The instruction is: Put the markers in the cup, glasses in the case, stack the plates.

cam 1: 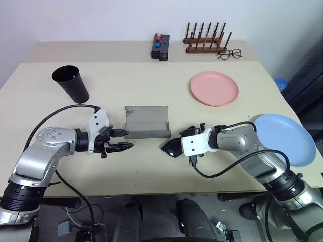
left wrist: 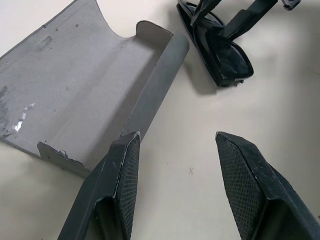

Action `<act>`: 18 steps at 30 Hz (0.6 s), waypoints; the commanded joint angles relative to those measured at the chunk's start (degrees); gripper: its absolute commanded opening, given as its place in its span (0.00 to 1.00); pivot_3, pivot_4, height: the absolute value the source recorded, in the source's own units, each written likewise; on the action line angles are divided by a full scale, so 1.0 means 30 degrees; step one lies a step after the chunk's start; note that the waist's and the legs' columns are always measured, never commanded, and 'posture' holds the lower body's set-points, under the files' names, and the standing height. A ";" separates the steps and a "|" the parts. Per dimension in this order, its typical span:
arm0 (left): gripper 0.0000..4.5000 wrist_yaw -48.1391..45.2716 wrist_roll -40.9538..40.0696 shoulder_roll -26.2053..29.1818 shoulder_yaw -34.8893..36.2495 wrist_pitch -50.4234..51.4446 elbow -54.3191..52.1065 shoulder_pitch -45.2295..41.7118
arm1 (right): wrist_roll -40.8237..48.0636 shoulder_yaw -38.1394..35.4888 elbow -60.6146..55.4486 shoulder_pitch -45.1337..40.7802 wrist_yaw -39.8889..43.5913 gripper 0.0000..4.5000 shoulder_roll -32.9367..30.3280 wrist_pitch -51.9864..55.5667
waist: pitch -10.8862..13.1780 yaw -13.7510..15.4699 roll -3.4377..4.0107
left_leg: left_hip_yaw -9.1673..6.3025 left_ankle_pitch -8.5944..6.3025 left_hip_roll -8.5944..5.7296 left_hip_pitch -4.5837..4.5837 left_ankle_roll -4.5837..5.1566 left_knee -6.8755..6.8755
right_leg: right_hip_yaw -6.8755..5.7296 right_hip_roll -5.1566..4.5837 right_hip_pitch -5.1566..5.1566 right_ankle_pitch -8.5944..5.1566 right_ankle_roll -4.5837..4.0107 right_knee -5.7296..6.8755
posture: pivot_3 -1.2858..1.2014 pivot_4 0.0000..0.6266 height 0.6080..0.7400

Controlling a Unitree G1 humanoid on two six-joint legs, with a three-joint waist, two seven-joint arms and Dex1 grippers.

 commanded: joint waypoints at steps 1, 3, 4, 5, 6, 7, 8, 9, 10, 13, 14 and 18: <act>0.55 -0.0265 -0.0830 0.0146 0.0392 0.0132 -0.0641 -0.0315 | -0.0295 -0.0324 0.0143 -0.0536 -0.0102 0.46 0.0180 -0.0935 | 0.0000 0.0000 0.0000 | 0.0000 0.0000 0.0000 0.0000 0.0000 0.0000 | 0.0000 0.0000 0.0000 0.0000 0.0000 0.0000 | 0.52 0.24 0.99; 0.55 -0.0276 -0.0936 0.0257 0.0435 0.0142 -0.0623 -0.0307 | -0.0398 -0.0293 0.0351 -0.0659 -0.0050 0.46 0.0222 -0.1419 | 0.0000 -0.0001 0.0001 | 0.0000 0.0000 0.0000 0.0000 0.0000 -0.0001 | 0.0000 0.0000 -0.0001 0.0000 0.0000 0.0000 | 0.52 0.24 0.99; 0.55 -0.0266 -0.0956 0.0312 0.0459 0.0117 -0.0626 -0.0258 | -0.0424 -0.0322 0.0441 -0.0714 -0.0065 0.46 0.0288 -0.1592 | 0.0000 -0.0002 0.0001 | 0.0000 0.0000 0.0000 0.0000 0.0000 -0.0001 | 0.0000 0.0001 -0.0001 0.0000 0.0000 0.0000 | 0.52 0.24 0.99; 0.55 -0.0253 -0.0965 0.0338 0.0452 0.0096 -0.0603 -0.0252 | -0.0442 -0.0359 0.0547 -0.0760 -0.0081 0.46 0.0350 -0.1725 | 0.0001 -0.0001 0.0001 | 0.0000 0.0000 0.0000 0.0000 0.0000 -0.0001 | 0.0000 0.0000 0.0000 0.0000 0.0001 0.0000 | 0.52 0.24 0.99; 0.55 -0.0222 -0.0972 0.0369 0.0461 0.0082 -0.0617 -0.0205 | -0.0449 -0.0391 0.0619 -0.0799 -0.0075 0.46 0.0399 -0.1844 | 0.0001 0.0002 0.0001 | 0.0000 0.0000 0.0000 0.0000 0.0000 -0.0001 | 0.0000 0.0000 0.0000 0.0000 0.0000 0.0000 | 0.52 0.24 0.99; 0.55 -0.0193 -0.0978 0.0394 0.0471 0.0071 -0.0642 -0.0154 | -0.0469 -0.0411 0.0675 -0.0824 -0.0073 0.34 0.0426 -0.1974 | 0.0001 0.0003 0.0001 | 0.0000 0.0000 0.0000 0.0000 0.0000 0.0000 | 0.0000 0.0000 0.0001 0.0000 0.0001 0.0000 | 0.52 0.24 0.99; 0.55 -0.0173 -0.0991 0.0411 0.0484 0.0068 -0.0674 -0.0102 | -0.0491 -0.0438 0.0696 -0.0815 -0.0057 0.28 0.0432 -0.2065 | 0.0001 0.0001 0.0001 | 0.0000 0.0000 0.0000 0.0000 0.0000 0.0000 | 0.0000 0.0000 0.0001 0.0000 0.0000 0.0000 | 0.52 0.24 0.99; 0.55 -0.0131 -0.1003 0.0412 0.0505 0.0080 -0.0725 -0.0040 | -0.0549 -0.0439 0.0714 -0.0788 -0.0031 0.18 0.0364 -0.2260 | 0.0001 0.0000 0.0001 | 0.0000 0.0000 0.0000 0.0000 0.0000 -0.0001 | 0.0000 0.0000 0.0001 0.0000 0.0001 0.0000 | 0.52 0.24 0.99; 0.55 -0.0103 -0.1012 0.0410 0.0515 0.0090 -0.0756 -0.0006 | -0.0593 -0.0445 0.0733 -0.0766 -0.0011 0.18 0.0317 -0.2406 | 0.0000 -0.0001 0.0000 | 0.0000 0.0000 0.0000 0.0000 0.0000 -0.0001 | 0.0000 0.0000 0.0002 0.0000 0.0001 0.0000 | 0.52 0.24 0.99; 0.55 -0.0019 -0.0988 0.0406 0.0526 0.0066 -0.0825 0.0100 | -0.0580 -0.0529 0.0727 -0.0655 0.0082 0.18 0.0320 -0.2460 | 0.0001 0.0005 0.0002 | 0.0000 0.0000 0.0000 0.0007 0.0000 0.0000 | -0.0001 0.0000 0.0008 0.0000 0.0001 0.0000 | 0.52 0.24 0.99; 0.55 0.0007 -0.0987 0.0406 0.0530 0.0067 -0.0842 0.0114 | -0.0555 -0.0552 0.0703 -0.0615 0.0140 0.18 0.0325 -0.2426 | 0.0001 0.0010 0.0002 | 0.0000 0.0000 0.0000 0.0007 0.0000 0.0000 | 0.0000 0.0000 0.0009 0.0000 0.0000 0.0000 | 0.52 0.24 0.99; 0.55 0.0096 -0.0941 0.0406 0.0534 0.0018 -0.0760 0.0100 | -0.0374 -0.0700 0.0567 -0.0524 0.0398 0.18 0.0292 -0.2170 | 0.0001 0.0012 0.0002 | -0.0001 0.0000 0.0000 0.0009 0.0000 0.0000 | 0.0000 0.0001 0.0013 0.0000 0.0000 0.0000 | 0.52 0.24 0.99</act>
